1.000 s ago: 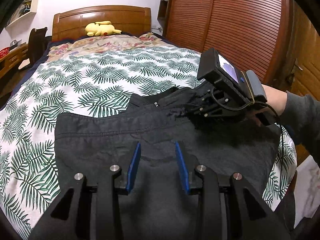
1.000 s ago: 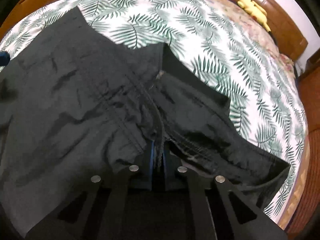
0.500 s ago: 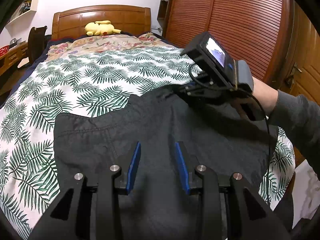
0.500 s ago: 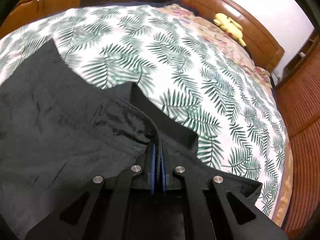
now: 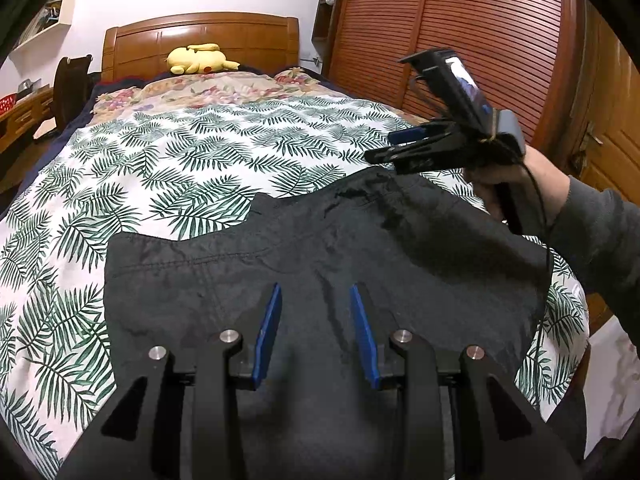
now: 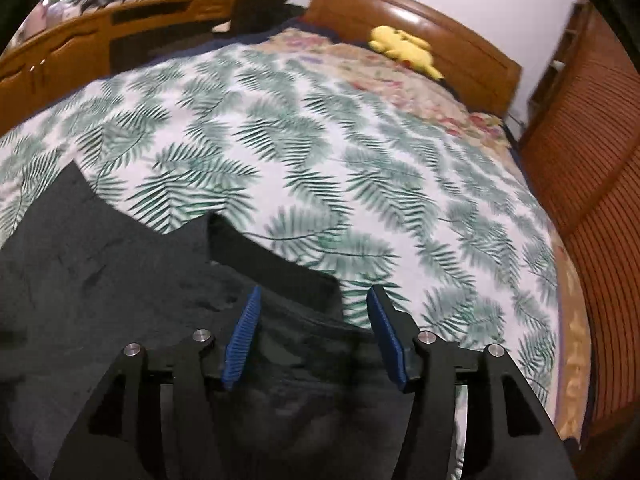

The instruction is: Fold large clothes

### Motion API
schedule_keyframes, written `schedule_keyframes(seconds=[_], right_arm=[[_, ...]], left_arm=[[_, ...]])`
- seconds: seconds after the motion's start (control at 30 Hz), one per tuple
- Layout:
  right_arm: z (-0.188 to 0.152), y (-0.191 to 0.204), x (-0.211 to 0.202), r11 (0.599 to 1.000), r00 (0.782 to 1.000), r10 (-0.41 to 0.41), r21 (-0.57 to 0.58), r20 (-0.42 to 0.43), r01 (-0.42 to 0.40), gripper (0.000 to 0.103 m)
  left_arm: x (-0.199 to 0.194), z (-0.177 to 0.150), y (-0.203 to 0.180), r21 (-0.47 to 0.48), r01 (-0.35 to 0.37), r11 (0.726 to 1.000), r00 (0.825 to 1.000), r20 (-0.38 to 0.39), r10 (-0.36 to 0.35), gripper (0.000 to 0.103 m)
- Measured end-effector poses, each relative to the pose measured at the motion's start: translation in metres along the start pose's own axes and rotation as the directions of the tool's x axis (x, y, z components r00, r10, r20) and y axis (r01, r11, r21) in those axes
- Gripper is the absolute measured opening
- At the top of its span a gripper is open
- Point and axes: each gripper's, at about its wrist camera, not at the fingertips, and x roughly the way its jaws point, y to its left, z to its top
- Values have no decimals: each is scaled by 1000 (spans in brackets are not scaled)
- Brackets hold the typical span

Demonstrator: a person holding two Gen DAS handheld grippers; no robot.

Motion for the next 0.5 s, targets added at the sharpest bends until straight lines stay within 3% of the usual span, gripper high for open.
schedule_keyframes(seconds=[0.27,0.5], right_arm=[[-31,-46,-13,996,998,-53,64,-33,55,58],[-63,-80,6,986,989,-87,130,-117,102,58]], left_arm=[[-2,0,-2,5,3,1000,1000,4,-3,34],[-3,2,-7,7,1,1000,1000,14,-2,34]])
